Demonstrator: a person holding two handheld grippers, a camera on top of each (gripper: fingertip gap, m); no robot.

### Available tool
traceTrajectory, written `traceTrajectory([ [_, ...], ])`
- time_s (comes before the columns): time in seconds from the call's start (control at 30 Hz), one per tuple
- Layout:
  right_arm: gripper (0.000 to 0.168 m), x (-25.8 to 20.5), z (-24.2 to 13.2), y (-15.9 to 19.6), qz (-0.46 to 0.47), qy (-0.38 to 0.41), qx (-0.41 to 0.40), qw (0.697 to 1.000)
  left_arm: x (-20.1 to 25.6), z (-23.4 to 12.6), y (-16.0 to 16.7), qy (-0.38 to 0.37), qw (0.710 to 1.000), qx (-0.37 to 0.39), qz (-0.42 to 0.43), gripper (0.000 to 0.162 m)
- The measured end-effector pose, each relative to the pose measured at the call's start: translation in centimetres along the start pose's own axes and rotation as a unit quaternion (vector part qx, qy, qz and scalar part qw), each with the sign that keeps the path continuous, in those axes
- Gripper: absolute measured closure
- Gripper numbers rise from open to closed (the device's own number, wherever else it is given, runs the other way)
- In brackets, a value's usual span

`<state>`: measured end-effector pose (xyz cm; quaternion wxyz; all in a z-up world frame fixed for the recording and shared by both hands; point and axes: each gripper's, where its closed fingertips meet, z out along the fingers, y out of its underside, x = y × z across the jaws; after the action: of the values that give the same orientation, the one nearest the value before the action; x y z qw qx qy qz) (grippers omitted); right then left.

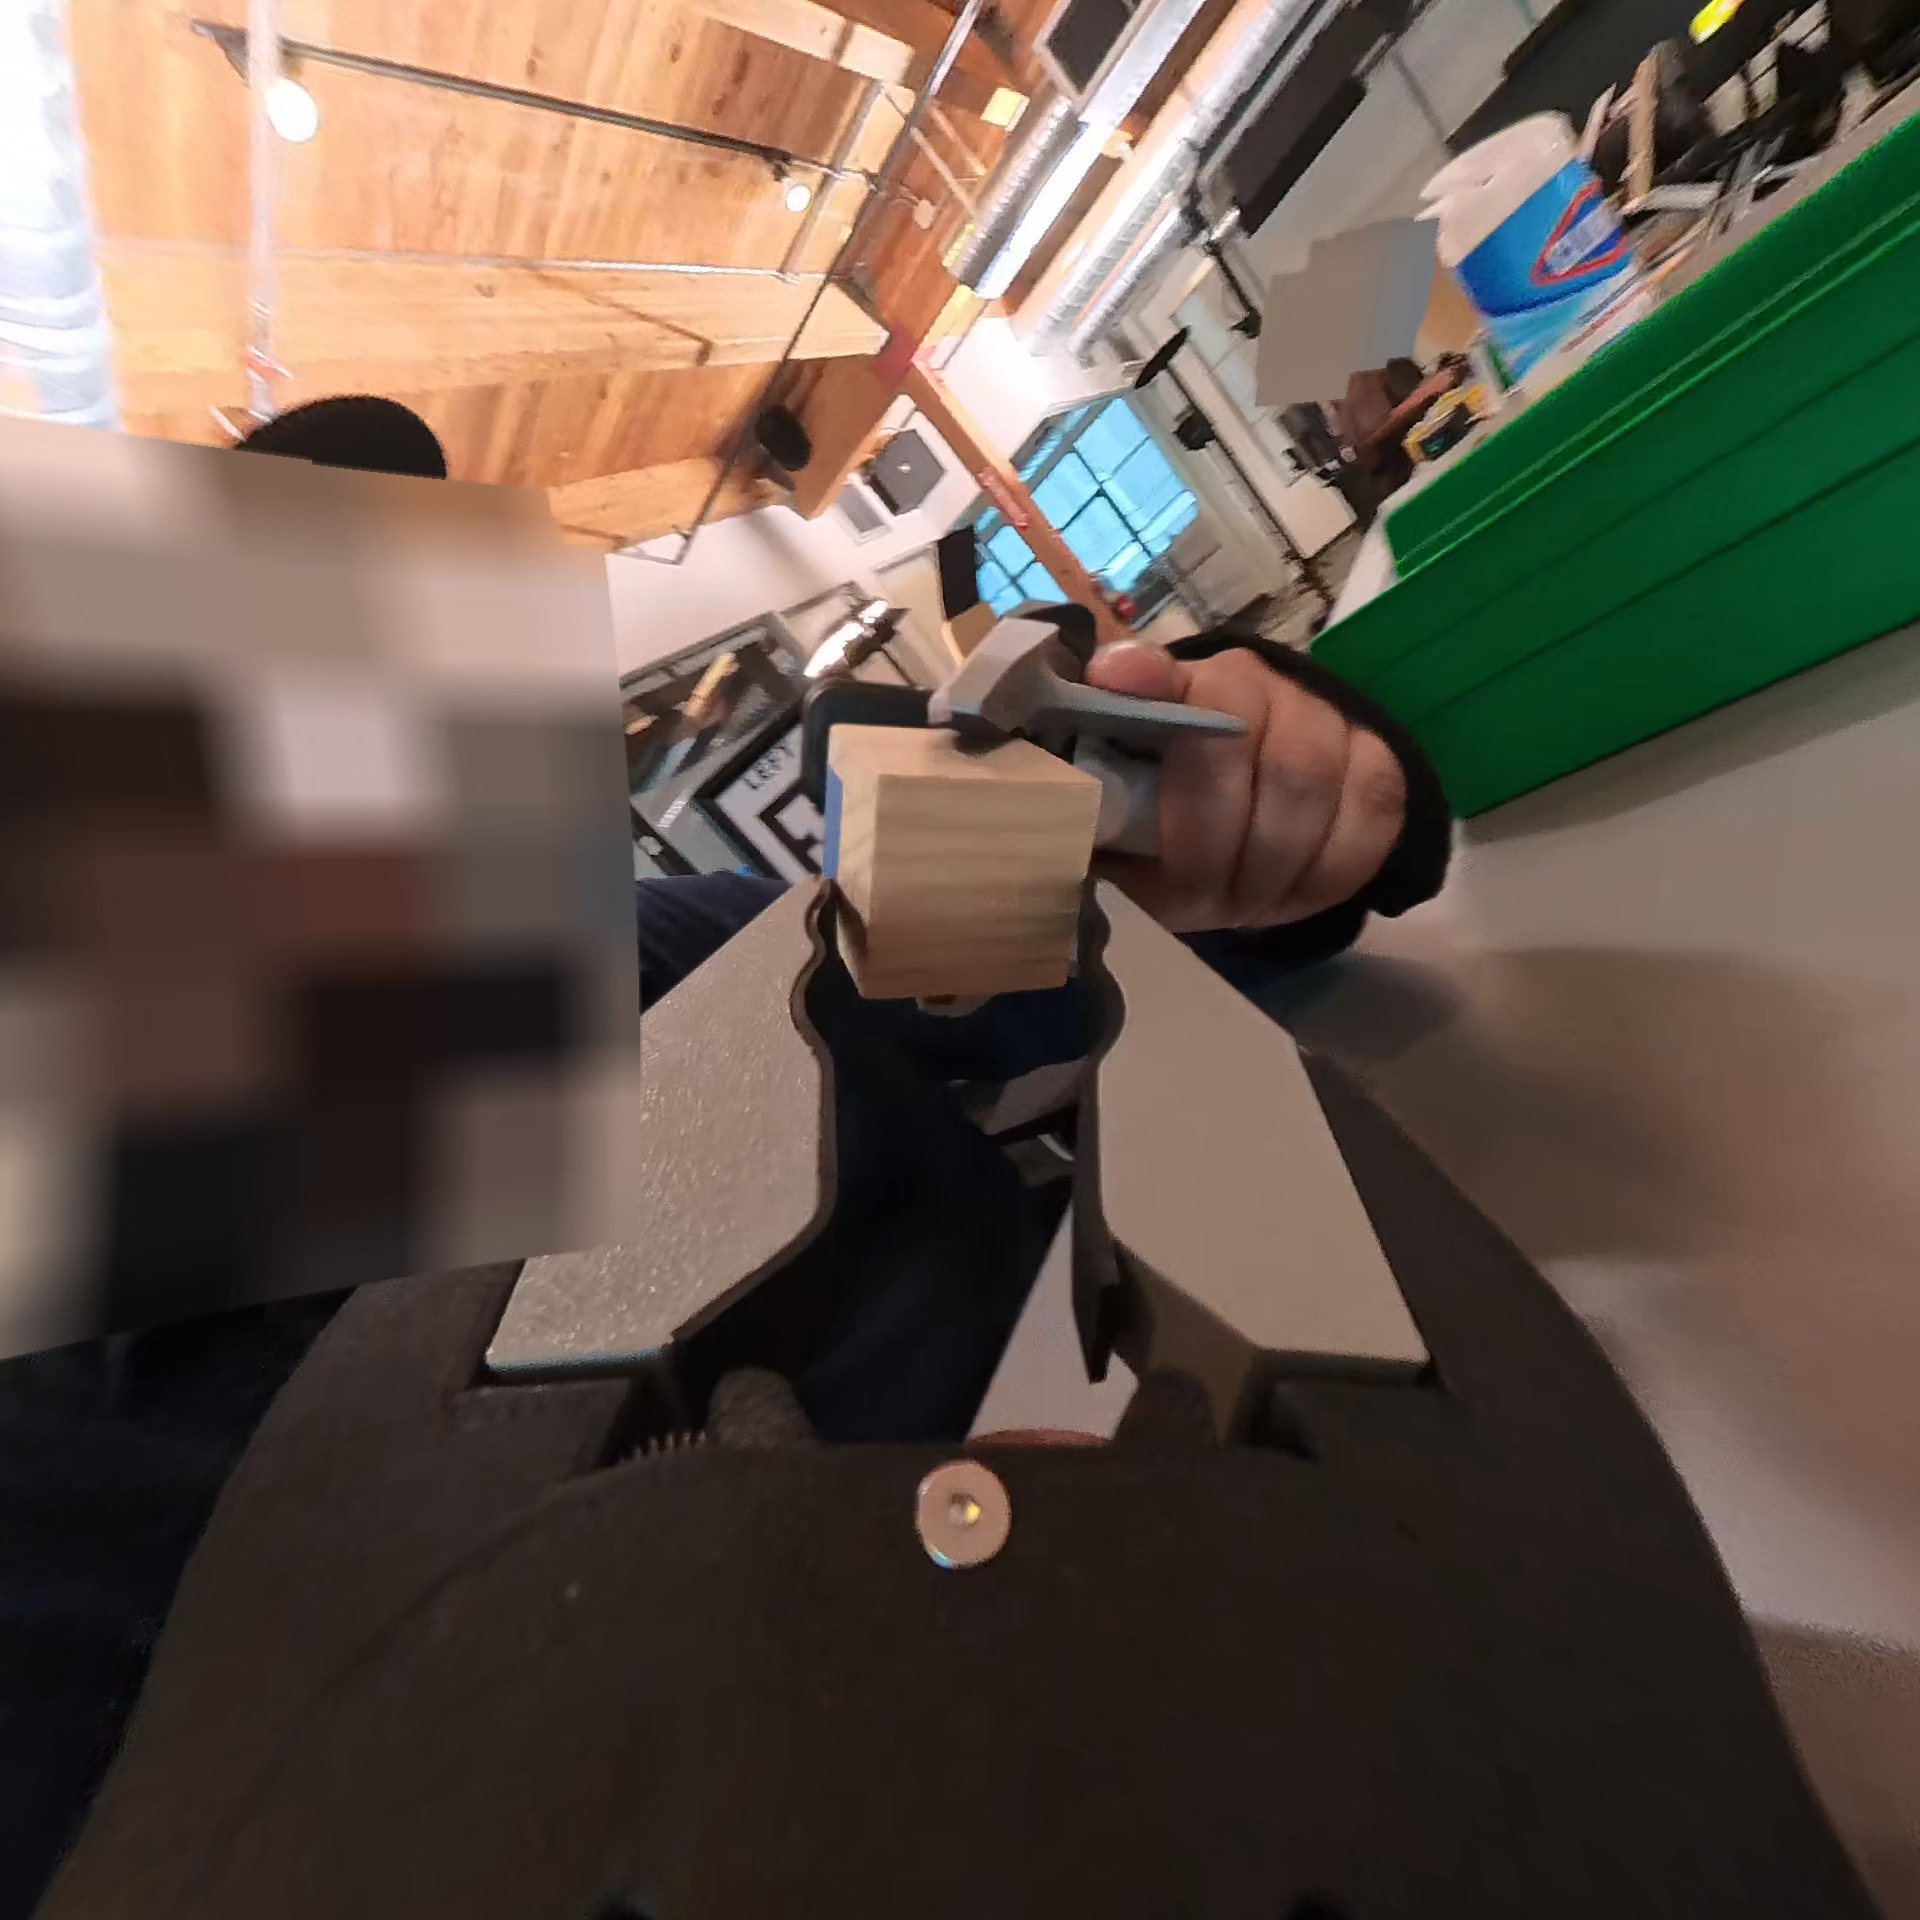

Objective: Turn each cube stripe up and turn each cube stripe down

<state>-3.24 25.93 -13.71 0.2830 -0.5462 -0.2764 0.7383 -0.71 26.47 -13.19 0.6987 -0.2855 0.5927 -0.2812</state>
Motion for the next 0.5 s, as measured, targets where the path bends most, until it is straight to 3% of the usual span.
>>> traceTrajectory([
  [0.03,0.126,0.04,-0.17,-0.19,-0.015,0.013,0.001,1.0,-0.06,0.05,0.2,-0.003,1.0,-0.004,0.003,0.117],
  [0.5,0.124,0.15,-0.49,-0.57,-0.013,0.034,0.009,0.999,0.16,0.21,0.94,0.0,1.0,-0.019,0.002,0.118],
])
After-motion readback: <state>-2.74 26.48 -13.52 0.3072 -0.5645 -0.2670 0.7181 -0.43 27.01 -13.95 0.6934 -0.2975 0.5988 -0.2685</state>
